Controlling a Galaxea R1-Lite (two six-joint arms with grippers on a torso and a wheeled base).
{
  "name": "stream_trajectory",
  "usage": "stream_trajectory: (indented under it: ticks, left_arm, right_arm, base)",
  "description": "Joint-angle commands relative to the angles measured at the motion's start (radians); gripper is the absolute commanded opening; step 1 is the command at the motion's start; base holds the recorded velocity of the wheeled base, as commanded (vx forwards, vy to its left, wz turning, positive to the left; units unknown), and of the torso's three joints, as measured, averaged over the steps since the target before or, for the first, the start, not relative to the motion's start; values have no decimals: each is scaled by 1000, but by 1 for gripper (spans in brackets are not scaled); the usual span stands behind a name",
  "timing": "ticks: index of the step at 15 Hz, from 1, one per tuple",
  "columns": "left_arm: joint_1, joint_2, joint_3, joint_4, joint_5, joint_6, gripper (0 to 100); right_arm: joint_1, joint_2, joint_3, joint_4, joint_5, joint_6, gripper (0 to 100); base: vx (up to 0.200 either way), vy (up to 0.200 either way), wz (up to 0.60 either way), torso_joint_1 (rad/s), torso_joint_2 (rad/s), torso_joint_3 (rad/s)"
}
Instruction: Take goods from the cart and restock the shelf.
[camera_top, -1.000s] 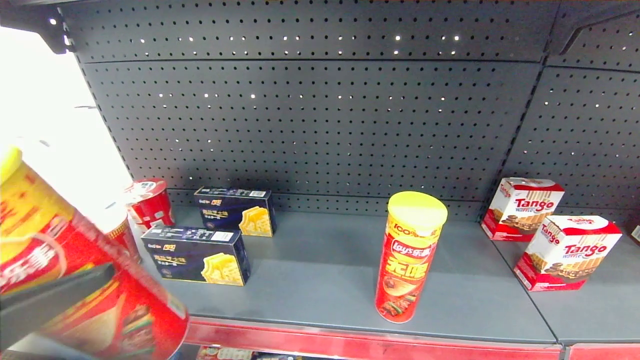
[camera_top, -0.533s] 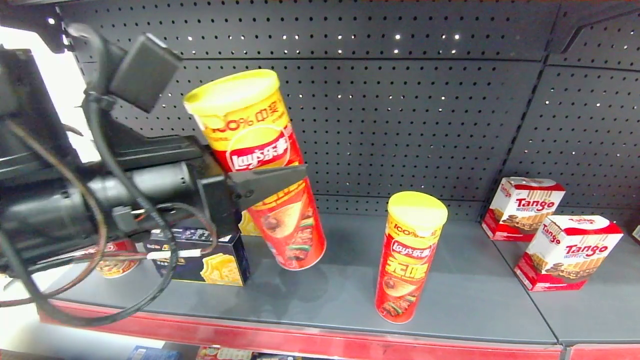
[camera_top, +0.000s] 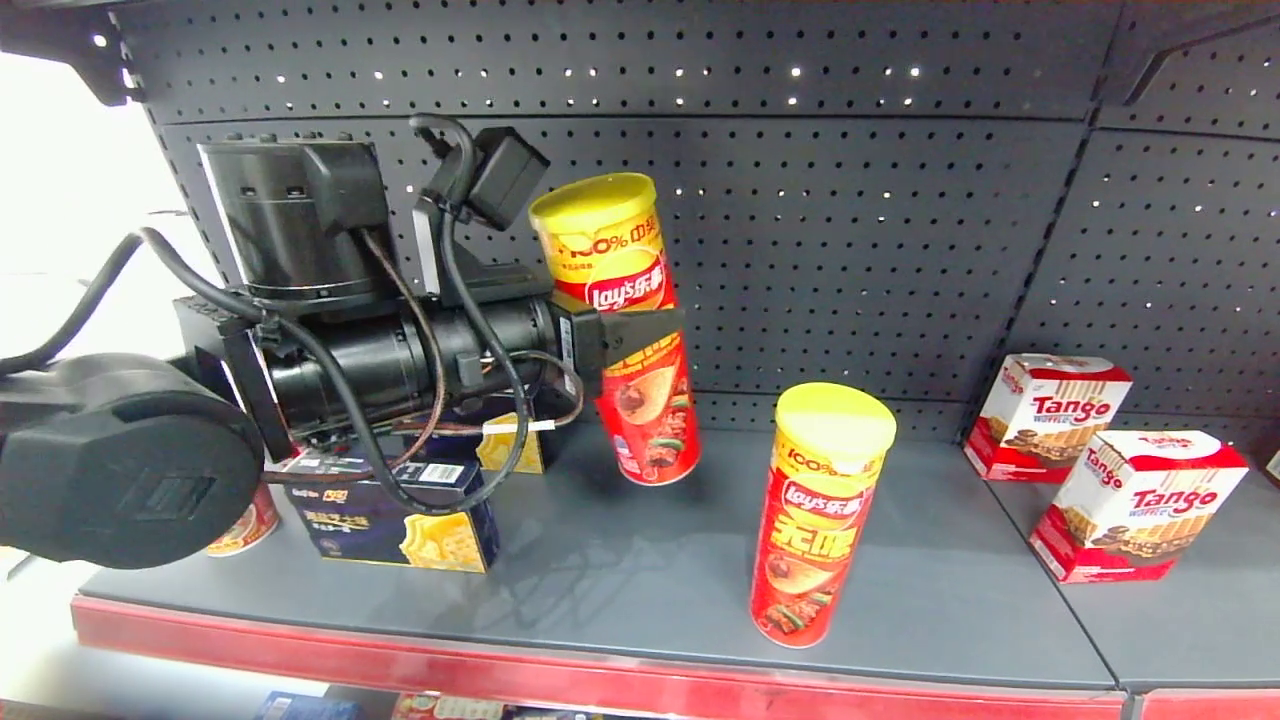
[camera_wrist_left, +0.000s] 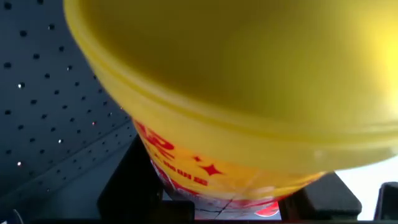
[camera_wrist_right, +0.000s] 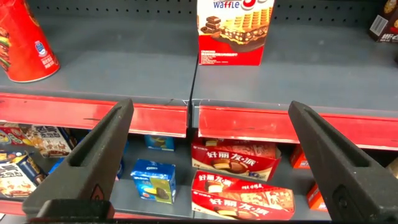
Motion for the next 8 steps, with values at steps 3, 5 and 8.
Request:
stream_trajectory:
  ticks: [3,5,8]
  left_arm:
    - [62,21,41,-29,-7,3,0]
    - [85,50,64,-126,-7,3,0]
    - [117,57,84,-154,-9,3,0]
  right_arm:
    - [0,2,0,0,0,0,100]
    - [0,2,0,0,0,0,100]
    - [3,2,0,3,2,0,100]
  base:
    - [0,0,0,0,0,0]
    - [0,0,0,0,0,0]
    - [0,0,0,0,0,0]
